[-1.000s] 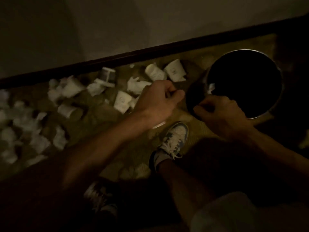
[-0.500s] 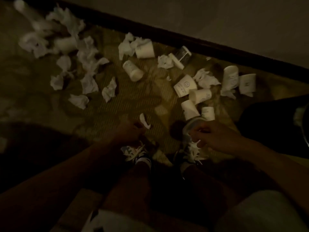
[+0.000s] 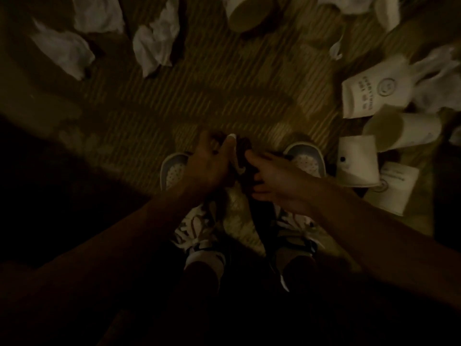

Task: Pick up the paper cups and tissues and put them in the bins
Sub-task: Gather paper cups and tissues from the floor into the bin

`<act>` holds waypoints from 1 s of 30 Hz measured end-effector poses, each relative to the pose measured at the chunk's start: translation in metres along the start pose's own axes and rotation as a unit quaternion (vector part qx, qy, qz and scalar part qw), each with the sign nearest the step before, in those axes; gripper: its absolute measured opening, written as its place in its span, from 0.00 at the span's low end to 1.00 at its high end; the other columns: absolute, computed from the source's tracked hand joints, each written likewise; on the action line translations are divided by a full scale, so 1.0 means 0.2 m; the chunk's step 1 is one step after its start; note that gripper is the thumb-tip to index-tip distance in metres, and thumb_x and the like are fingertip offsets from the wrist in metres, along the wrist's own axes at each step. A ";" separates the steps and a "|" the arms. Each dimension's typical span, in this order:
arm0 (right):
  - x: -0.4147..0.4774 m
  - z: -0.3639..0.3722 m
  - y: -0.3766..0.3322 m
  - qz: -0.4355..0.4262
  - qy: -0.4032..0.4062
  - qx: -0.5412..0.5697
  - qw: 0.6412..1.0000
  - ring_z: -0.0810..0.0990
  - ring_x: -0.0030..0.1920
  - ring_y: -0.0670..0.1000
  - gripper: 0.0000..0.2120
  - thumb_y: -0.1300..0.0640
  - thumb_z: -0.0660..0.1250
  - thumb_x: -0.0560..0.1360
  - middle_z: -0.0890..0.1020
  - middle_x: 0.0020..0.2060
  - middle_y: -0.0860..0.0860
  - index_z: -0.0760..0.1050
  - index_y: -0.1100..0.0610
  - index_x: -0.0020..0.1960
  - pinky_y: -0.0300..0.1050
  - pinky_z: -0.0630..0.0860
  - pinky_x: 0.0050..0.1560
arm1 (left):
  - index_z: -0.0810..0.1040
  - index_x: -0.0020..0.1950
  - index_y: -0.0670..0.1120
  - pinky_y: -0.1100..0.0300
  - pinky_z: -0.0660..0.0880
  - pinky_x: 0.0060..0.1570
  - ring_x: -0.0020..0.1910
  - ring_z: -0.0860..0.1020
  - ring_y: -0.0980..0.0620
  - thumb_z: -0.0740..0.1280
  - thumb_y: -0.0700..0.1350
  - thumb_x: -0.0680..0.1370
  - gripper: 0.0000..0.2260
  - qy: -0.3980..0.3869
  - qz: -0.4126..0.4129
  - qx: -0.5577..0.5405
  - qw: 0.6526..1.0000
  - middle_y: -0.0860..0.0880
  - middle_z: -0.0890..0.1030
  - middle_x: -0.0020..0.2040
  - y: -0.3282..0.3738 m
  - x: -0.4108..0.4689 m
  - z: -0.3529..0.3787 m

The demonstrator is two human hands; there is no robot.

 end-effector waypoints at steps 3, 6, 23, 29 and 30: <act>0.12 0.03 -0.04 0.012 -0.015 0.059 0.998 0.79 0.52 0.48 0.18 0.36 0.57 0.78 0.80 0.51 0.45 0.72 0.44 0.62 0.46 0.76 0.49 | 0.78 0.51 0.49 0.62 0.78 0.43 0.42 0.80 0.62 0.61 0.53 0.82 0.10 -0.019 0.004 0.041 0.999 0.53 0.82 0.45 0.02 0.07 0.02; 0.20 0.03 -0.11 -0.007 0.002 0.122 0.993 0.81 0.56 0.50 0.19 0.37 0.56 0.79 0.82 0.56 0.46 0.78 0.43 0.59 0.54 0.76 0.57 | 0.80 0.41 0.51 0.66 0.75 0.32 0.32 0.79 0.65 0.65 0.49 0.80 0.09 -0.032 0.017 0.029 0.999 0.56 0.81 0.34 0.07 0.11 0.04; 0.28 0.09 -0.85 -0.221 0.050 0.033 0.973 0.83 0.38 0.43 0.04 0.51 0.66 0.78 0.84 0.35 0.44 0.78 0.50 0.47 0.39 0.80 0.39 | 0.73 0.58 0.56 0.63 0.73 0.45 0.51 0.75 0.57 0.65 0.55 0.79 0.09 0.288 0.082 0.023 0.954 0.58 0.75 0.50 0.51 0.39 -0.61; 0.31 0.20 -1.03 -0.249 0.033 -0.009 0.968 0.81 0.35 0.41 0.04 0.56 0.68 0.77 0.82 0.33 0.41 0.75 0.48 0.48 0.33 0.78 0.34 | 0.73 0.63 0.50 0.76 0.63 0.45 0.43 0.65 0.72 0.63 0.56 0.80 0.15 0.282 0.048 0.076 0.955 0.49 0.66 0.55 0.42 0.52 -0.63; 0.32 0.21 -1.06 -0.251 0.033 -0.014 0.967 0.81 0.35 0.41 0.04 0.56 0.68 0.77 0.82 0.33 0.42 0.75 0.47 0.48 0.33 0.78 0.35 | 0.74 0.60 0.49 0.81 0.61 0.41 0.42 0.63 0.77 0.63 0.55 0.80 0.14 0.276 0.053 0.078 0.956 0.47 0.68 0.55 0.41 0.53 -0.64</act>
Point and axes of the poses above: each hand's wrist, its own x-axis towards the middle knuckle, its own z-axis out of the palm, y = z × x, the point moved 9 cm from there along x, towards the middle knuckle
